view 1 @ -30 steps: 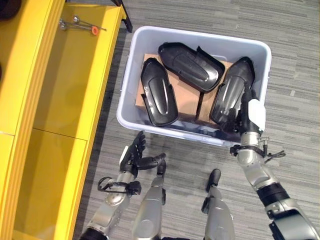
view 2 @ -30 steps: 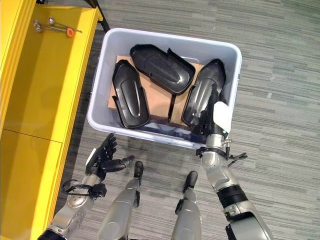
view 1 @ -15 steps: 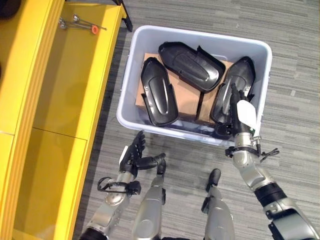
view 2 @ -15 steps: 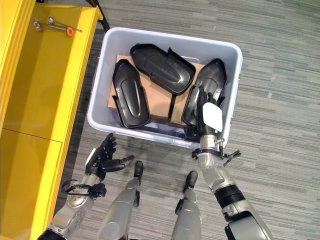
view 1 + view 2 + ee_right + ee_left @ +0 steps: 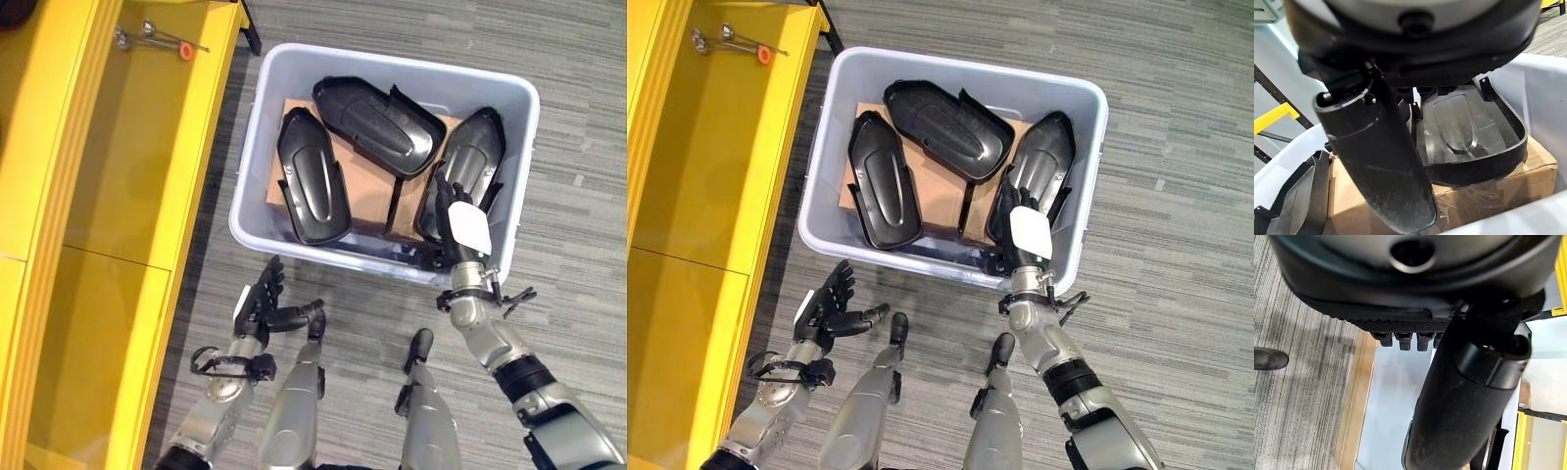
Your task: Move parts from the plastic box to the shelf.
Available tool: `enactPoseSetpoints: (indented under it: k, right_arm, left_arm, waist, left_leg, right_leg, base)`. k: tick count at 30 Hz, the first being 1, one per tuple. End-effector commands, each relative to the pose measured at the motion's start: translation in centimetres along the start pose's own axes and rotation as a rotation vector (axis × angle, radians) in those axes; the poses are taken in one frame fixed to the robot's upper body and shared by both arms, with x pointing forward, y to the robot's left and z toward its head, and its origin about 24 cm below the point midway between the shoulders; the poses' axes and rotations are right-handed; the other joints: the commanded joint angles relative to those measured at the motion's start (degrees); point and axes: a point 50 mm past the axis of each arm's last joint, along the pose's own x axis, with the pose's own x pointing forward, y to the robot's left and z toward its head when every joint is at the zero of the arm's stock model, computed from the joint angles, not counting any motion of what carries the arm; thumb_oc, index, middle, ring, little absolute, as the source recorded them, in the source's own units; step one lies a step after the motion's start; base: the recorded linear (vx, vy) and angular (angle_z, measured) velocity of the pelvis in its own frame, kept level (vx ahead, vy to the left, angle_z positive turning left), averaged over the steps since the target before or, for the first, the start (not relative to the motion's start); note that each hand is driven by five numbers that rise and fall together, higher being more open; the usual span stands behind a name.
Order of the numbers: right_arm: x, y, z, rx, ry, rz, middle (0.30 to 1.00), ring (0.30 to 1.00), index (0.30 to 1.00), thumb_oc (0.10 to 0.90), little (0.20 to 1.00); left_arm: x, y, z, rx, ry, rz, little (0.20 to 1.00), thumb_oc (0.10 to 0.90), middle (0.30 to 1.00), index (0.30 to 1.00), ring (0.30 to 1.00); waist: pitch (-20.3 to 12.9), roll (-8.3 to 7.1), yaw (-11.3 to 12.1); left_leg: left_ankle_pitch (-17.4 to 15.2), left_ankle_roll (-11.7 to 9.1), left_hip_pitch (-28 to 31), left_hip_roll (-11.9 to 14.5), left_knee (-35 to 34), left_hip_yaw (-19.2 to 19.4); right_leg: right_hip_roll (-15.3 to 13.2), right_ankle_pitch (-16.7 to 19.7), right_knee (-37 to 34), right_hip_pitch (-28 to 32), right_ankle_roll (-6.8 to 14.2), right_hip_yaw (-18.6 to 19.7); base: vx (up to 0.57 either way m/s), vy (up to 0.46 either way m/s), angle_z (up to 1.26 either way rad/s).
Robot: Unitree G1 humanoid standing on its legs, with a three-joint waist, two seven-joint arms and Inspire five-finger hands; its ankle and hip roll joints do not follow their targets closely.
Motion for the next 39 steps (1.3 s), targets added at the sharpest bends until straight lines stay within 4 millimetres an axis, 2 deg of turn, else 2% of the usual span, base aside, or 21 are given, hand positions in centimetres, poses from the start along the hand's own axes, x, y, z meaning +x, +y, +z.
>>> enactPoseSetpoints:
  k: [1, 18, 25, 28, 29, 30, 35, 39]
  right_arm:
    - [2.2, -2.1, 2.3, -0.035, -0.12, -0.1, 1.0, 1.0, 1.0, 0.9, 1.0]
    - [4.3, -2.0, 0.2, -0.047, 0.059, -0.112, 1.0, 1.0, 1.0, 0.9, 1.0]
    - [3.7, 0.1, -1.3, -0.037, 0.171, -0.033, 1.0, 1.0, 1.0, 0.9, 1.0]
    - [2.8, 1.9, -1.9, -0.026, 0.226, 0.061, 1.0, 1.0, 1.0, 0.9, 1.0]
    - [2.8, 1.9, -1.9, -0.026, 0.226, 0.061, 0.629, 0.629, 0.629, 0.635, 0.629]
    - [2.6, 2.4, -2.0, -0.025, 0.238, 0.088, 0.3, 0.3, 0.3, 0.4, 0.3]
    - [1.7, 3.8, -2.3, 0.008, 0.276, 0.162, 0.3, 0.3, 0.3, 0.4, 0.3]
    - [1.4, 4.1, -2.1, 0.034, 0.271, 0.165, 0.3, 0.3, 0.3, 0.4, 0.3]
  left_arm:
    - [-0.9, 0.6, 2.5, -0.022, -0.154, 0.001, 1.0, 0.9, 1.0, 1.0, 1.0]
    - [-0.9, 0.3, 2.9, -0.034, -0.162, -0.02, 1.0, 0.9, 1.0, 1.0, 1.0]
    - [-0.7, 0.0, 2.9, -0.042, -0.159, -0.032, 1.0, 0.9, 1.0, 1.0, 1.0]
    - [-0.8, -0.1, 2.8, -0.043, -0.152, -0.04, 1.0, 0.9, 1.0, 1.0, 1.0]
    - [-0.8, -0.1, 2.8, -0.043, -0.152, -0.04, 1.0, 0.9, 1.0, 1.0, 1.0]
    - [-0.8, -0.2, 2.7, -0.042, -0.149, -0.042, 1.0, 0.9, 1.0, 1.0, 1.0]
    - [-0.9, -0.2, 2.6, -0.036, -0.143, -0.052, 1.0, 0.9, 1.0, 1.0, 1.0]
    - [-0.9, -0.1, 2.6, -0.035, -0.143, -0.049, 1.0, 0.9, 1.0, 1.0, 1.0]
  waist:
    - [-3.35, -0.49, 1.49]
    - [-1.43, 1.26, 2.62]
    - [-0.67, 1.84, 2.64]
    - [-0.67, 2.2, 2.65]
    - [-0.67, 2.19, 2.63]
    - [-0.67, 2.3, 2.67]
    - [-0.67, 2.64, 2.74]
    - [-0.67, 2.61, 2.75]
  left_leg:
    - [-2.93, 1.25, -0.21, 2.22, 2.58, 1.81]
    - [-3.04, 1.31, -2.47, 1.73, 4.04, 1.33]
    - [-5.2, 1.39, -5.84, 1.13, 9.18, 1.35]
    - [-6.28, 1.44, -7.06, 0.97, 11.03, 1.53]
    - [-6.29, 1.44, -7.09, 0.97, 11.06, 1.53]
    - [-6.38, 1.47, -7.32, 0.89, 11.35, 1.52]
    - [-6.41, 1.55, -7.02, 0.74, 11.14, 1.61]
    - [-6.38, 1.61, -6.58, 0.69, 10.97, 1.62]
  right_leg:
    - [-4.29, -5.28, 8.8, -0.04, 1.14, 0.97]
    - [-4.21, -5.69, 10.68, -2.1, 0.79, 1.16]
    - [-4.17, -7.12, 14.61, -4.87, 0.36, 2.12]
    - [-4.15, -7.93, 16.6, -6.12, 0.24, 2.47]
    - [-4.16, -7.94, 16.64, -6.14, 0.24, 2.47]
    - [-4.19, -8.02, 16.86, -6.38, 0.2, 2.51]
    - [-4.22, -8.13, 17.05, -6.41, 0.15, 2.71]
    - [-4.26, -8.22, 17.37, -6.23, 0.21, 2.7]
  base:
    - [0.0, 0.0, 0.0]
    - [0.0, 0.0, 0.0]
    - [0.0, 0.001, 0.01]
    - [0.0, 0.0, 0.0]
    - [0.0, 0.0, 0.0]
    - [0.0, 0.0, 0.0]
    - [0.01, 0.007, 0.03]
    - [0.0, 0.003, 0.01]
